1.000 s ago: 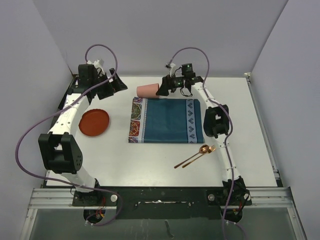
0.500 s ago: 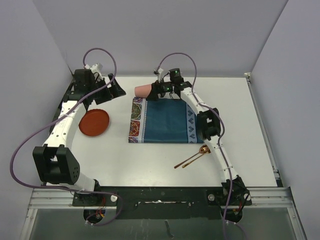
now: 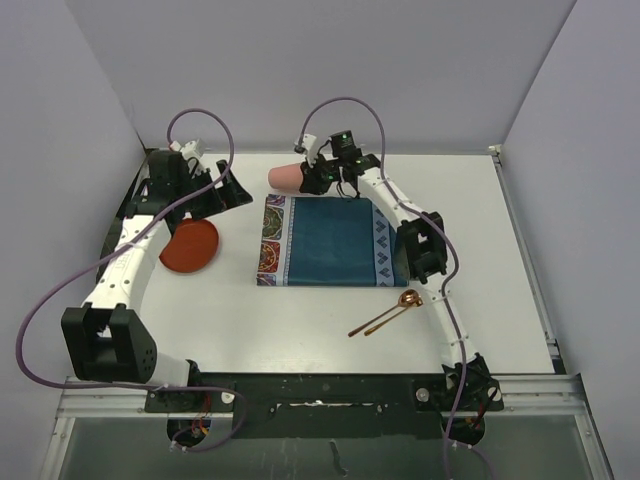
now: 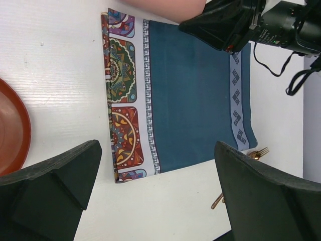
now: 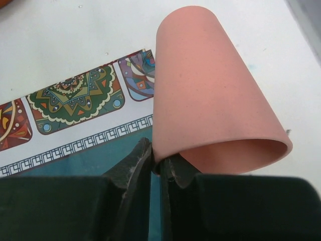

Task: Set the dinner table for one person
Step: Pick up the cup at the center of the board, then place the cup on the napkin.

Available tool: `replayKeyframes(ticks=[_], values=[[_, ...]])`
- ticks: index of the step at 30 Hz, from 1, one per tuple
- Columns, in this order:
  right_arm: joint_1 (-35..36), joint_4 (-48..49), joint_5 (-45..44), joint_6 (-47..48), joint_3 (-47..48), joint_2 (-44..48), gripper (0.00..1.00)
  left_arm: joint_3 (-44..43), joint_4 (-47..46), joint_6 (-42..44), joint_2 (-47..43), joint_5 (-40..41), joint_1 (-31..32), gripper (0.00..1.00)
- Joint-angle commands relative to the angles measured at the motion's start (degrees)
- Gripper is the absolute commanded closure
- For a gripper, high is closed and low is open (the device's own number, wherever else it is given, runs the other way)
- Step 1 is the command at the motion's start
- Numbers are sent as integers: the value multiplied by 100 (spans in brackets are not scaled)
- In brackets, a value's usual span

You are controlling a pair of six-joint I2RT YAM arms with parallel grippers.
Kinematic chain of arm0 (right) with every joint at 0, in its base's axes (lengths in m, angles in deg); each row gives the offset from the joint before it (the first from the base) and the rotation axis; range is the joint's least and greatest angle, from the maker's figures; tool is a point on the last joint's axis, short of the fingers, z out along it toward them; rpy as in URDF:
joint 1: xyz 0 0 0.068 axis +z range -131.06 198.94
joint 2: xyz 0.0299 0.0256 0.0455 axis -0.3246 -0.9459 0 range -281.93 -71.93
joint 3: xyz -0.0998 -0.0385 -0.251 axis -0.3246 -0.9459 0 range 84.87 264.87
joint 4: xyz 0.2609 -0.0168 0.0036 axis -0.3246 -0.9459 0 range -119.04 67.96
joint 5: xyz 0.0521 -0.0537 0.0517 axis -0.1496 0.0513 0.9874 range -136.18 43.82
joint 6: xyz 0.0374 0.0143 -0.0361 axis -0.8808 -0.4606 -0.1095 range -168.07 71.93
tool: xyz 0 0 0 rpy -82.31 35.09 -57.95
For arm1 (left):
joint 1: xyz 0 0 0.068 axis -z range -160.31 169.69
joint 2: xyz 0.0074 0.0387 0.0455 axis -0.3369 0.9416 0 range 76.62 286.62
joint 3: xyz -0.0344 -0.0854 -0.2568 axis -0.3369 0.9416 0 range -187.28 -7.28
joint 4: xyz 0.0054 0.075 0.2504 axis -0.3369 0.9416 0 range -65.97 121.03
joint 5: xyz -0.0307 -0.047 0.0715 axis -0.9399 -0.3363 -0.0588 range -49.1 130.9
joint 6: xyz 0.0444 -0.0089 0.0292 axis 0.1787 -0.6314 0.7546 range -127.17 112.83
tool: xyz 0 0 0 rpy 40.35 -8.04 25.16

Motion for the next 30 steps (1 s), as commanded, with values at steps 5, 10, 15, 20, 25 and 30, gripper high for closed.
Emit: replayKeyframes(ticks=[5,10,15,20,25,30], values=[[586,-542,-1809,1794,41,1342,100,44,-732,240,-607,-278,-3,2],[860,-785,-3238,3024,-766,2235,100,31,-804,110,-543,-622,4,2],[499,-1613,-4271,3926,-1368,2698,100,358,-781,-58,-475,-931,5,2],[-253,-2697,-3929,3219,-1457,3001,100,917,-1261,-444,-507,-1238,5,2],[-405,-2728,-3762,2437,-1877,3201,100,1114,-1636,-766,-426,-1412,5,2],[-353,-2782,-3763,2184,-1839,3191,100,1054,-1606,-820,-410,-1561,5,2]])
